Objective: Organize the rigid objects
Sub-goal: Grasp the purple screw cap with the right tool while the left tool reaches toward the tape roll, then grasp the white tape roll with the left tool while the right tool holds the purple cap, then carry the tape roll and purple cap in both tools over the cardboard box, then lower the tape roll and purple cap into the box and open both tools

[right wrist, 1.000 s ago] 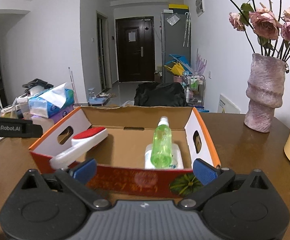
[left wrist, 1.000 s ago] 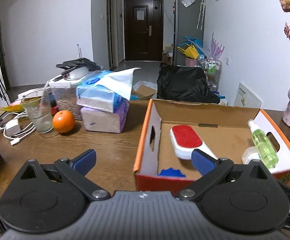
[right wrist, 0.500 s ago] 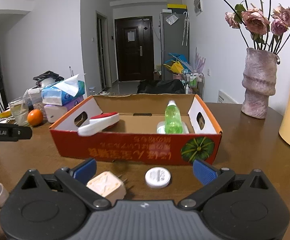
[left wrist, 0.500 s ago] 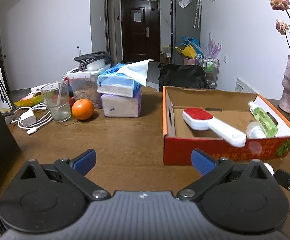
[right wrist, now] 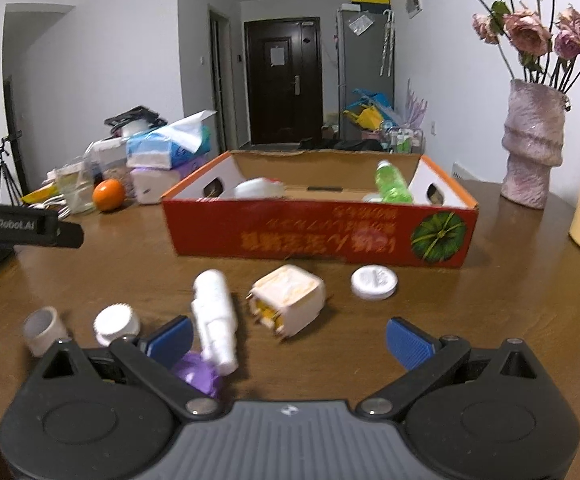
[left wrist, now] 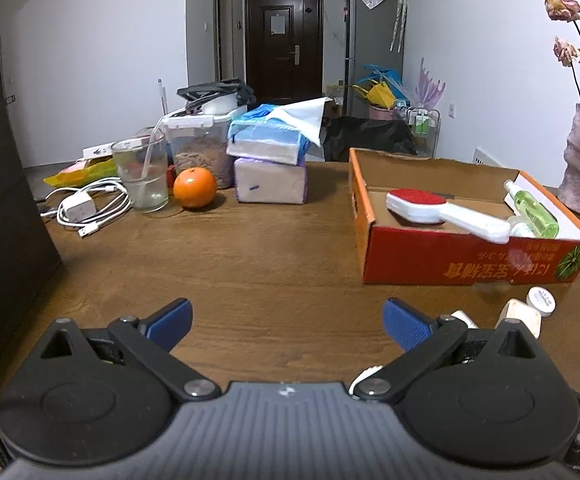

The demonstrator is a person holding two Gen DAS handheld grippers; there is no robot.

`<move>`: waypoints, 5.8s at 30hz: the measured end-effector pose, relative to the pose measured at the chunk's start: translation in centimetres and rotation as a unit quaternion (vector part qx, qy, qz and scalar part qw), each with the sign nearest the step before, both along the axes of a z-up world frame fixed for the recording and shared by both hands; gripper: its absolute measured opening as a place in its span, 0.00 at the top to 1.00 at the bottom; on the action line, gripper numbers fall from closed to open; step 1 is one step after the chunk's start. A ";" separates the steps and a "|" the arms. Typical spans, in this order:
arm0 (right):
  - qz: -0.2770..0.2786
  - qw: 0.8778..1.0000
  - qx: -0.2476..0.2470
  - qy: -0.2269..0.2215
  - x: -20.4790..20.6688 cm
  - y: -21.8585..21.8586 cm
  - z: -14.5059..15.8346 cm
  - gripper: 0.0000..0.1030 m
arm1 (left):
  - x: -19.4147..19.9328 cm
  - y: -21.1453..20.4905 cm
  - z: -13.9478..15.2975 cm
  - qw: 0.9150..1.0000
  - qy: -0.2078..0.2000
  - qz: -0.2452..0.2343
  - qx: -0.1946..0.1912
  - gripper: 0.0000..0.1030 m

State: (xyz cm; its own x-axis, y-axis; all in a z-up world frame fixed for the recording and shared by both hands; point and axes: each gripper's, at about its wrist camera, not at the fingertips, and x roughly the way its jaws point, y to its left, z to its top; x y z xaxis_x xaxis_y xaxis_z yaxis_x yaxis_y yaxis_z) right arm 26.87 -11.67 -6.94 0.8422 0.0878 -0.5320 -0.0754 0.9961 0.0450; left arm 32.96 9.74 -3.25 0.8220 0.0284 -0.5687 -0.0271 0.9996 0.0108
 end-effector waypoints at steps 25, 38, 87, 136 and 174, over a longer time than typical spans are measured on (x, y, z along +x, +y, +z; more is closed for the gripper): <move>0.031 0.998 -0.004 0.059 0.2 5.2 -2.4 0.48 | -1.2 3.7 -2.7 0.999 0.038 -0.010 0.007 0.00; 0.011 0.999 0.028 0.026 -0.7 3.2 -1.3 0.48 | -1.8 3.5 -3.6 0.998 0.057 -0.026 0.013 0.00; -0.030 0.999 0.016 -0.024 0.4 -4.1 1.1 0.48 | -1.2 -0.9 -1.8 0.998 0.040 -0.045 0.003 0.57; -0.033 0.995 0.035 -0.086 9.0 -7.7 5.3 0.48 | 8.0 -11.0 3.8 0.999 -0.029 -0.024 -0.039 0.57; -0.048 0.996 0.022 -0.075 18.0 -8.1 4.1 0.48 | 16.3 -14.6 2.7 0.999 -0.031 -0.018 -0.018 0.57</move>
